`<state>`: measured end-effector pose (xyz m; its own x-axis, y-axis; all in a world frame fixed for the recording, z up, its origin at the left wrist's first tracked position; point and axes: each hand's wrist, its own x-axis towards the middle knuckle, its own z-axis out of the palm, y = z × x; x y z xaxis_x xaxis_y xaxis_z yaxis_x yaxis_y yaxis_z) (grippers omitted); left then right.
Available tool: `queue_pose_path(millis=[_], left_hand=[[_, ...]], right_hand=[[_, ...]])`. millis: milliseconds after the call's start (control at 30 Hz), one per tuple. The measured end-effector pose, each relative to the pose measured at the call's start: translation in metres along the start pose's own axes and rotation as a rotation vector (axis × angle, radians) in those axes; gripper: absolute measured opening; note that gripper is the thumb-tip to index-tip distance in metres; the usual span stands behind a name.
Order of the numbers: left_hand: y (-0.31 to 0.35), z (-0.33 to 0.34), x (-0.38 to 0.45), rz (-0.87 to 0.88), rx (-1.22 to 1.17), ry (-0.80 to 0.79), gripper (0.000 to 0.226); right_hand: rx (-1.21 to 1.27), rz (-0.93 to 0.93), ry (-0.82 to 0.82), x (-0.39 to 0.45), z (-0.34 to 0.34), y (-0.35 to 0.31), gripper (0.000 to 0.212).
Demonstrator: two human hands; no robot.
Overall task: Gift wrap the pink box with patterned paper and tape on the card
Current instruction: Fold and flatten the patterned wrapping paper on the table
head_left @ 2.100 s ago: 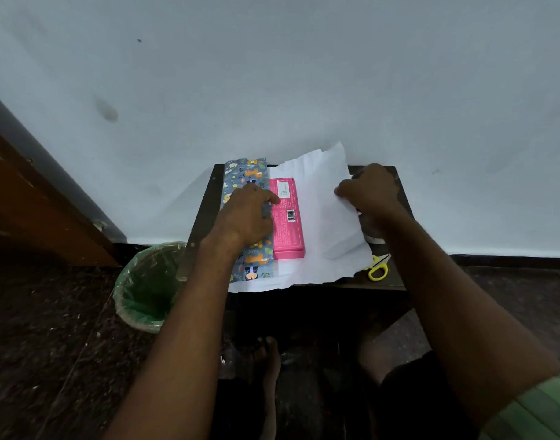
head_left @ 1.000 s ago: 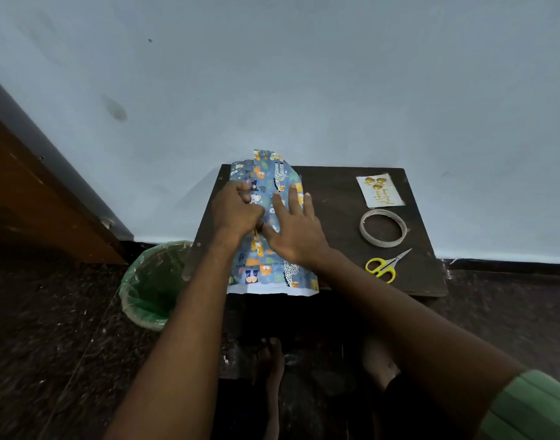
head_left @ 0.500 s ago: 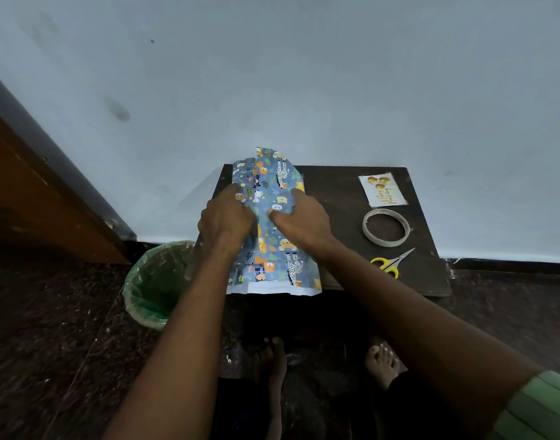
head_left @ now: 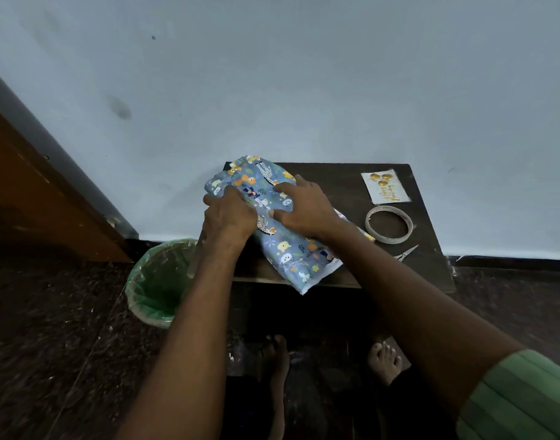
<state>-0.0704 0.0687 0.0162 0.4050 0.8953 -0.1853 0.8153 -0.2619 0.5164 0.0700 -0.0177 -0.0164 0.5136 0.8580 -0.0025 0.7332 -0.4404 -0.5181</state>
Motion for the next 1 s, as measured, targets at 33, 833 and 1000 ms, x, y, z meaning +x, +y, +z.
queue_pose_path(millis=[33, 833, 1000], left_hand=[[-0.001, 0.0, 0.002, 0.047, 0.065, -0.043, 0.048], [-0.009, 0.001, 0.009, 0.577, 0.252, -0.166, 0.116], [-0.002, 0.001, 0.002, 0.549, 0.277, -0.157, 0.11]], right_hand=[[-0.009, -0.011, -0.005, 0.0, 0.0, 0.002, 0.061], [-0.205, -0.113, 0.048, -0.001, -0.011, 0.012, 0.031], [-0.054, -0.106, 0.022, -0.005, -0.02, 0.011, 0.031]])
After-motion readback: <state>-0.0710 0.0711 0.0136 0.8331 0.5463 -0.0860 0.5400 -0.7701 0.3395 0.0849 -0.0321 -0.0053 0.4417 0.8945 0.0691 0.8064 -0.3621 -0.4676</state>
